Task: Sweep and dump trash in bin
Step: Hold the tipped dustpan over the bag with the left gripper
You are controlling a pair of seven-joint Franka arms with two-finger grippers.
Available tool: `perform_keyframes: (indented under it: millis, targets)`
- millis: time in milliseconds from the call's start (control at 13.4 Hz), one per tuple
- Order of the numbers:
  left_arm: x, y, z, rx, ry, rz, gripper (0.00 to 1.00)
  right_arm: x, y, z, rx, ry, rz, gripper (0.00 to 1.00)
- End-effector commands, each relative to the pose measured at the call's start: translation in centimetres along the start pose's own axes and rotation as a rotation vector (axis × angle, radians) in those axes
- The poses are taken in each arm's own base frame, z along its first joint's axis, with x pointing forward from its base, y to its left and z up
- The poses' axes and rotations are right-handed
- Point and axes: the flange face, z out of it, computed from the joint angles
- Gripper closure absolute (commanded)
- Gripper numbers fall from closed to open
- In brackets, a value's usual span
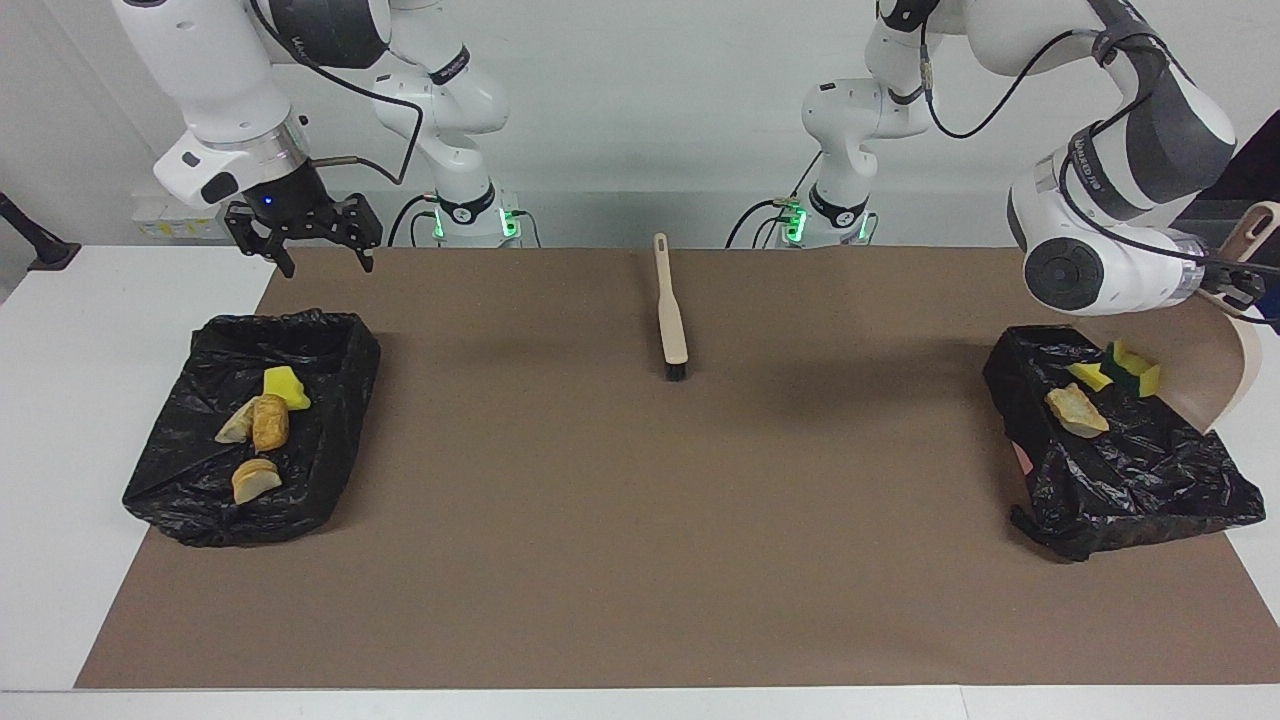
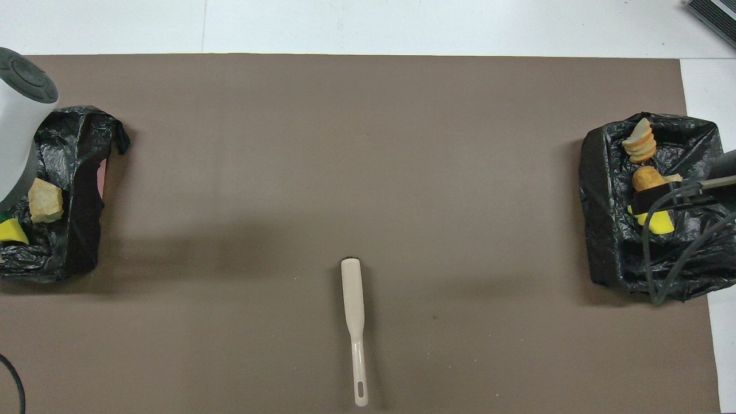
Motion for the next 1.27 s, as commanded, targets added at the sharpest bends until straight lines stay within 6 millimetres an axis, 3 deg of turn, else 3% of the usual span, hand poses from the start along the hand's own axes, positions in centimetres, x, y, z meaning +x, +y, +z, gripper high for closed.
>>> perform_keyframes:
  millis: [0, 75, 224, 374, 524, 748, 898, 1122, 1197]
  targets:
    - [0.4, 0.2, -0.4, -0.026, 0.048, 0.018, 1.0, -0.2, 0.1, -0.4, 0.019, 0.004, -0.019, 0.0]
    - [0.1, 0.1, -0.2, -0.035, 0.048, 0.027, 1.0, -0.2, 0.1, -0.4, 0.019, 0.004, -0.019, 0.0]
    - [-4.7, -1.2, -1.2, -0.013, 0.088, 0.036, 1.0, -0.2, 0.1, -0.4, 0.019, 0.004, -0.019, 0.0]
    - [-7.7, -1.7, -2.6, 0.015, 0.116, 0.017, 1.0, -0.2, 0.1, -0.4, 0.019, 0.004, -0.019, 0.0]
    - [-9.2, -1.7, -4.3, 0.033, 0.179, -0.02, 1.0, -0.2, 0.1, -0.4, 0.019, 0.004, -0.019, 0.0]
    - [-8.9, -1.1, -5.8, -0.018, 0.399, -0.092, 1.0, -0.2, 0.1, -0.4, 0.019, 0.004, -0.019, 0.0]
    - [-7.0, 0.2, -7.2, -0.153, 0.595, -0.223, 1.0, -0.2, 0.1, -0.4, 0.019, 0.004, -0.019, 0.0]
    - [-6.2, 1.8, -10.6, -0.376, 0.867, -0.495, 1.0, -0.2, 0.1, -0.4, 0.019, 0.004, -0.019, 0.0]
    - [-4.6, 2.8, -12.0, -0.418, 0.903, -0.538, 1.0, -0.2, 0.1, -0.4, 0.019, 0.004, -0.019, 0.0]
